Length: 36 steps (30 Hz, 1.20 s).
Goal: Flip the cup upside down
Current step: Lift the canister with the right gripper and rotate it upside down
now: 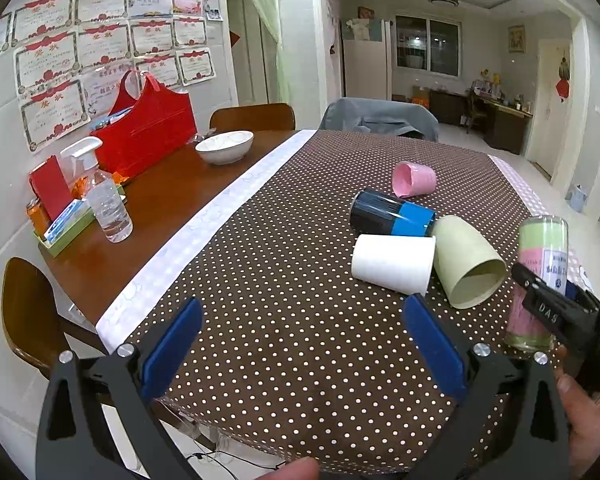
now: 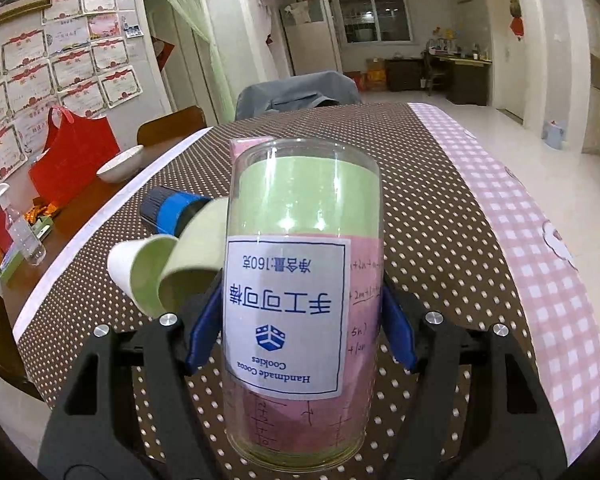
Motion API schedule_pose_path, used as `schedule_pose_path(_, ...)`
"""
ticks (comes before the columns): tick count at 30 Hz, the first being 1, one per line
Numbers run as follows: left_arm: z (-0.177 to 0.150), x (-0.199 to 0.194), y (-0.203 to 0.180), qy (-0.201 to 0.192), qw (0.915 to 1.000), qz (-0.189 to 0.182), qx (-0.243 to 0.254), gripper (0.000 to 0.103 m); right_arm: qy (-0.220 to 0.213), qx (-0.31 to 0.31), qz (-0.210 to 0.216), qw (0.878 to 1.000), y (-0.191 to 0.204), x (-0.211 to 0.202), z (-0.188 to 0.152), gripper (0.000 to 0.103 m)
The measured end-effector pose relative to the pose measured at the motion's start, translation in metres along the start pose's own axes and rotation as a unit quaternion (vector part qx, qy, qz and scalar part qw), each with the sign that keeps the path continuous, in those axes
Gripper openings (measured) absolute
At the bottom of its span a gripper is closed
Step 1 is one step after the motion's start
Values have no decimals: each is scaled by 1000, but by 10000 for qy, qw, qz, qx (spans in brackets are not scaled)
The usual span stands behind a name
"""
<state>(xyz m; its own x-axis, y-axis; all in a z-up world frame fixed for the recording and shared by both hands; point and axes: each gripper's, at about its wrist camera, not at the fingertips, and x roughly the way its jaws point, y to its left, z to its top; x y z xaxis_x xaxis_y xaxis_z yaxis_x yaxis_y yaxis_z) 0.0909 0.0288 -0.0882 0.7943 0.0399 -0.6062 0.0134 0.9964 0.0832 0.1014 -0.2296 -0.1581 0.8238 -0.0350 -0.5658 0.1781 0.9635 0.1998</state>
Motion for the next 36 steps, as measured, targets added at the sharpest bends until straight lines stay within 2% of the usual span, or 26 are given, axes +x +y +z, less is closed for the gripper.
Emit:
schedule_pose_path(7, -3, -13, -16, -136, 9997, -59, 182, 99, -160, -172, 8, 9997, 2, -20, -16, 70)
schedule_pose_path(13, -5, -21, -27, -197, 9993, -72, 303, 99, -250, -99, 134, 9995, -1, -43, -21, 83)
schedule_pose_path(17, -6, -26, -33, -240, 9990, -80, 372, 99, -125, 37, 188, 9997, -6, -44, -20, 83)
schedule_pose_path(19, -6, -27, -34, -244, 9988, -88, 407, 99, 42, 164, 274, 9995, -11, -41, -12, 83)
schedule_pose_path(22, -6, -29, -34, -279, 9986, -60, 436, 99, 540, 182, 310, 9979, -14, -29, 7, 84)
schedule_pose_path(25, -6, -30, -34, -276, 9987, -48, 419, 99, 1212, 200, 296, 9920, -19, -5, 23, 84)
schedule_pose_path(27, -6, -29, -33, -274, 9987, -53, 425, 99, 1458, 148, 230, 9889, -20, 6, 27, 84)
schedule_pose_path(31, -6, -27, -32, -236, 9989, -70, 406, 99, 1804, 139, 223, 9832, -21, 19, 28, 84)
schedule_pose_path(36, -7, -22, -30, -176, 9991, -98, 369, 99, 1914, 101, 255, 9811, -17, 19, 28, 84)
